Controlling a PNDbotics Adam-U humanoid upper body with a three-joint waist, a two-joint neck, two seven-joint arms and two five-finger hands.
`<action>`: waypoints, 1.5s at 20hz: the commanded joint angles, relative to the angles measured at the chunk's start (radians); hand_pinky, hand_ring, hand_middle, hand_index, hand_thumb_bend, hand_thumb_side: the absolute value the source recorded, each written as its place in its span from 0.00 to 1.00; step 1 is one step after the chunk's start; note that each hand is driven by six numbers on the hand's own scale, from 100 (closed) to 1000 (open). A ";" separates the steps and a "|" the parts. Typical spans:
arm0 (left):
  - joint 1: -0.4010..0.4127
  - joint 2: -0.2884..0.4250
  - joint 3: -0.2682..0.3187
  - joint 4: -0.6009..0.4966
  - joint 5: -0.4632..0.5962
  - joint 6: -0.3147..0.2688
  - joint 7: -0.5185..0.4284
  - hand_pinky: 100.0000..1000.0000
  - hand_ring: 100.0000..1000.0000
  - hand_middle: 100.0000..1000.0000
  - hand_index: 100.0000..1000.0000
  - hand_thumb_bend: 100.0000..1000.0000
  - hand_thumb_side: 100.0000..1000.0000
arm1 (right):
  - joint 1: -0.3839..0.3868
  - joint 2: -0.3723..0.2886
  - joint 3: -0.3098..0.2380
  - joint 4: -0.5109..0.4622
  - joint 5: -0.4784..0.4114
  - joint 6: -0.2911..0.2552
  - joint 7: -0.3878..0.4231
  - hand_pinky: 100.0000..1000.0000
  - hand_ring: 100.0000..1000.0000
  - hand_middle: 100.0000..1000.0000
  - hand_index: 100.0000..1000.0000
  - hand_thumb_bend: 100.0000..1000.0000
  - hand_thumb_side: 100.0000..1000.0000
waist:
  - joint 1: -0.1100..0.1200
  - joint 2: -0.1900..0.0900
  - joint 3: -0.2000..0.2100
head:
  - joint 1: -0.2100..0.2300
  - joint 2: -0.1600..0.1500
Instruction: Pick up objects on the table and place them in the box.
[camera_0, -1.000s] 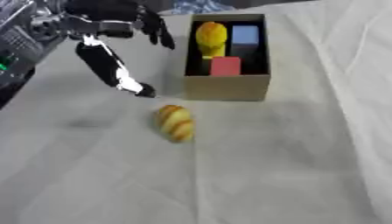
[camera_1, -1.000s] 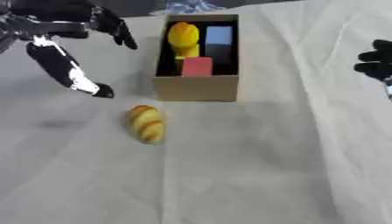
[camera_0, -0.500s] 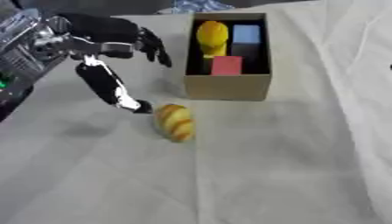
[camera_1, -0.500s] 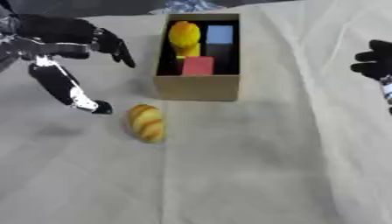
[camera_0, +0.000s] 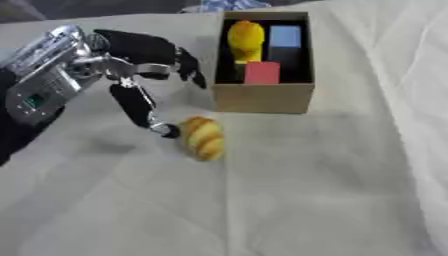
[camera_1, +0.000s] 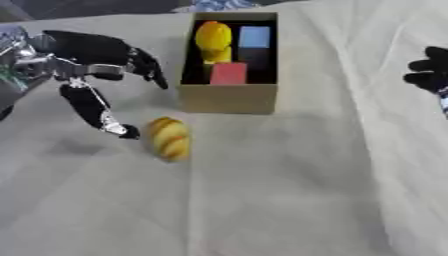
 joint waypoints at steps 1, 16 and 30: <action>-0.017 0.002 -0.003 0.021 -0.007 -0.019 -0.016 0.79 0.75 0.73 0.85 0.47 0.33 | -0.008 -0.019 -0.009 -0.021 0.003 0.002 -0.003 0.87 0.74 0.71 0.86 0.00 0.69 | -0.003 -0.017 -0.001 | 0.004 -0.007; -0.015 -0.083 -0.017 0.138 -0.070 -0.076 0.011 0.78 0.73 0.71 0.83 0.37 0.30 | -0.009 -0.010 -0.009 -0.021 0.002 -0.001 -0.005 0.87 0.74 0.71 0.86 0.00 0.69 | -0.009 -0.012 -0.007 | 0.009 -0.011; 0.004 -0.105 -0.023 0.158 -0.091 -0.096 0.011 0.74 0.66 0.62 0.75 0.26 0.27 | -0.012 -0.006 -0.010 -0.021 0.001 -0.005 -0.007 0.87 0.75 0.71 0.86 0.00 0.69 | -0.014 -0.011 -0.010 | 0.015 -0.013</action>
